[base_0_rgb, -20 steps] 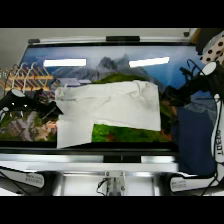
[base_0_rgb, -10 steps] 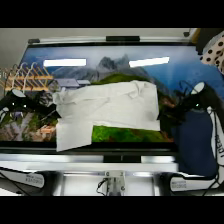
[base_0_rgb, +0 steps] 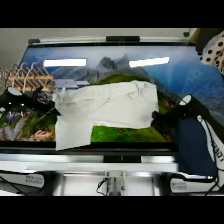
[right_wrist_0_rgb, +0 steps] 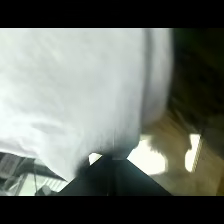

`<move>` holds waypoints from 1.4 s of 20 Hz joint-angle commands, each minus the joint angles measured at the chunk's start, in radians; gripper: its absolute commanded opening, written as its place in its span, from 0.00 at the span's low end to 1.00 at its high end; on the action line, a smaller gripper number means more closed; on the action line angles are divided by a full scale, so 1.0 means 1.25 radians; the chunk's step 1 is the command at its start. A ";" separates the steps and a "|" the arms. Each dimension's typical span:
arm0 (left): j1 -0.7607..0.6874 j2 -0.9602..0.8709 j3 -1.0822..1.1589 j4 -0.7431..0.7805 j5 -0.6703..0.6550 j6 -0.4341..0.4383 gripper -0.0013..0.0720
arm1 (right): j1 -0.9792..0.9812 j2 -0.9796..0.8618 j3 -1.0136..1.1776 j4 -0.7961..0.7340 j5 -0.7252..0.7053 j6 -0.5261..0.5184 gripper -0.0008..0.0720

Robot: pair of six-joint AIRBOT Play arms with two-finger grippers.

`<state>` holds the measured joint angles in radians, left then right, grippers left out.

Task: Fold the shirts.

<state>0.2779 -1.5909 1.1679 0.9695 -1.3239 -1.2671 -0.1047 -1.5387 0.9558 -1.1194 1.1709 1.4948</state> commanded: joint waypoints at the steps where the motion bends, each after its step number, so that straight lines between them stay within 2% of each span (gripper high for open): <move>1: 0.001 0.052 0.029 -0.017 0.005 0.009 0.07 | 0.051 0.033 0.035 0.016 -0.062 -0.034 0.11; 6: 0.000 0.293 0.294 -0.029 0.054 0.005 0.07 | 0.071 0.269 0.349 -0.076 -0.069 -0.063 0.11; 8: 0.001 0.429 0.432 -0.029 0.151 -0.051 0.07 | 0.071 0.370 0.517 -0.107 -0.067 -0.069 0.11; 10: 0.001 0.553 0.536 -0.029 0.255 -0.065 0.07 | 0.071 0.458 0.673 -0.118 -0.071 -0.070 0.11; 12: 0.001 0.655 0.598 -0.021 0.318 -0.068 0.07 | 0.071 0.528 0.779 -0.117 -0.071 -0.069 0.11; 13: 0.001 0.704 0.616 0.003 0.329 -0.091 0.07 | 0.071 0.565 0.813 -0.117 -0.074 -0.069 0.11; 17: 0.002 0.835 0.623 0.212 0.287 -0.255 0.07 | 0.071 0.682 0.833 -0.209 -0.053 0.020 0.11; 18: 0.002 0.846 0.623 0.244 0.262 -0.269 0.07 | 0.071 0.693 0.833 -0.226 -0.034 0.033 0.11; 23: 0.002 0.822 0.615 0.248 0.033 -0.229 0.07 | 0.071 0.659 0.833 -0.259 0.085 0.034 0.11; 28: 0.002 0.728 0.489 0.248 -0.052 -0.165 0.07 | 0.071 0.456 0.832 -0.322 0.291 0.010 0.11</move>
<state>0.2798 -0.6224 1.8580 1.2652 -1.2976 -1.5185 -0.0162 -0.8402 1.9942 -1.4631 1.3766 1.5288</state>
